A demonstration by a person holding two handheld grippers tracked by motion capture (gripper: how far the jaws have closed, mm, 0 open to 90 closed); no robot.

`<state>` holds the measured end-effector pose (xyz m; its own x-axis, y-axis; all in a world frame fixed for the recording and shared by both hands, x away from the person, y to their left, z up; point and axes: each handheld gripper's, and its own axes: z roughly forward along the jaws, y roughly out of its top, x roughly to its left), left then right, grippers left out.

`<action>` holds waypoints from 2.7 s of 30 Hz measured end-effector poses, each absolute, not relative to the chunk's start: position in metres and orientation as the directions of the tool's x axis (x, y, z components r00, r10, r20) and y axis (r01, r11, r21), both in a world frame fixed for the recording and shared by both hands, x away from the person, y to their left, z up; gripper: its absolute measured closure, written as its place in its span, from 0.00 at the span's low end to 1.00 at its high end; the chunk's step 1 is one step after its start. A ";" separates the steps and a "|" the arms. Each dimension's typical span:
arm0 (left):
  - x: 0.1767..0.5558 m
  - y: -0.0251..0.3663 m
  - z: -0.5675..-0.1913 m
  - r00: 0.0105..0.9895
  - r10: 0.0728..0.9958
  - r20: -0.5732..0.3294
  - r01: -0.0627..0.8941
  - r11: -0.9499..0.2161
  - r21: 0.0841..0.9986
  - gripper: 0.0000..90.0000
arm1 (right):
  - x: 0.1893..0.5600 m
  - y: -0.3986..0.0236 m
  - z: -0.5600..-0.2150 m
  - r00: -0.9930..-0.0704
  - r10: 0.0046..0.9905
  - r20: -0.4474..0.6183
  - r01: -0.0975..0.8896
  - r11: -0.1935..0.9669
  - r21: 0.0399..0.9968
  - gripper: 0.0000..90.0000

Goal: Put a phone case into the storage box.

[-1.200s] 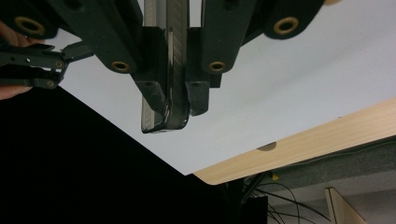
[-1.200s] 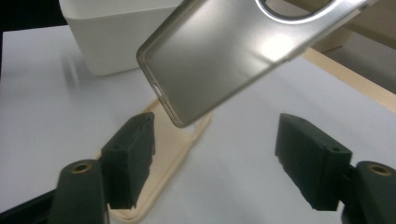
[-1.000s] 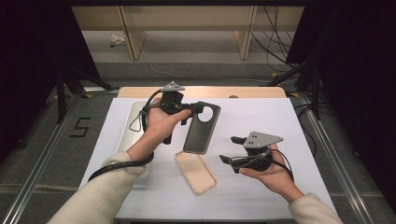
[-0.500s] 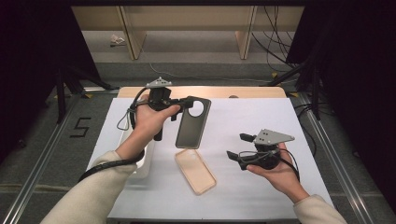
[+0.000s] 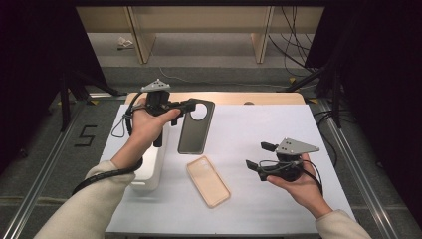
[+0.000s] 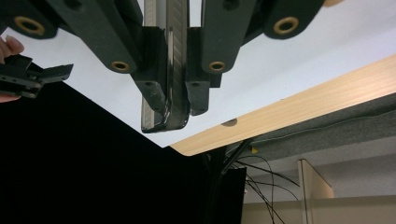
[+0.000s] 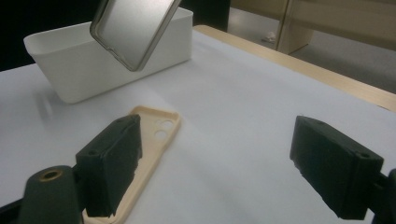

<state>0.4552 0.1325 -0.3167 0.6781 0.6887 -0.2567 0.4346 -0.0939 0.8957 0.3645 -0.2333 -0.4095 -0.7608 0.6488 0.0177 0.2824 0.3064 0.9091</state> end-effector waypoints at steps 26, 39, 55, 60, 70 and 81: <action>0.462 0.177 -0.303 0.651 0.719 -0.242 0.394 -0.047 0.918 0.90 | 0.364 -0.237 -0.411 -0.746 0.665 0.021 0.288 0.294 0.911 0.19; 0.468 0.198 -0.300 0.622 0.746 -0.236 0.388 -0.032 0.921 0.90 | 0.365 -0.237 -0.411 -0.745 0.667 0.020 0.291 0.297 0.910 0.18; 0.475 0.218 -0.295 0.603 0.766 -0.222 0.377 -0.029 0.926 0.90 | 0.365 -0.237 -0.412 -0.743 0.670 0.018 0.291 0.298 0.909 0.18; 0.478 0.223 -0.295 0.596 0.773 -0.217 0.377 -0.031 0.926 0.90 | 0.365 -0.237 -0.412 -0.743 0.669 0.018 0.292 0.299 0.909 0.18; 0.485 0.230 -0.293 0.585 0.786 -0.201 0.373 -0.041 0.927 0.90 | 0.365 -0.237 -0.412 -0.742 0.670 0.020 0.292 0.297 0.909 0.18; 0.493 0.239 -0.289 0.580 0.794 -0.181 0.363 -0.053 0.930 0.90 | 0.366 -0.237 -0.413 -0.741 0.671 0.020 0.293 0.297 0.909 0.18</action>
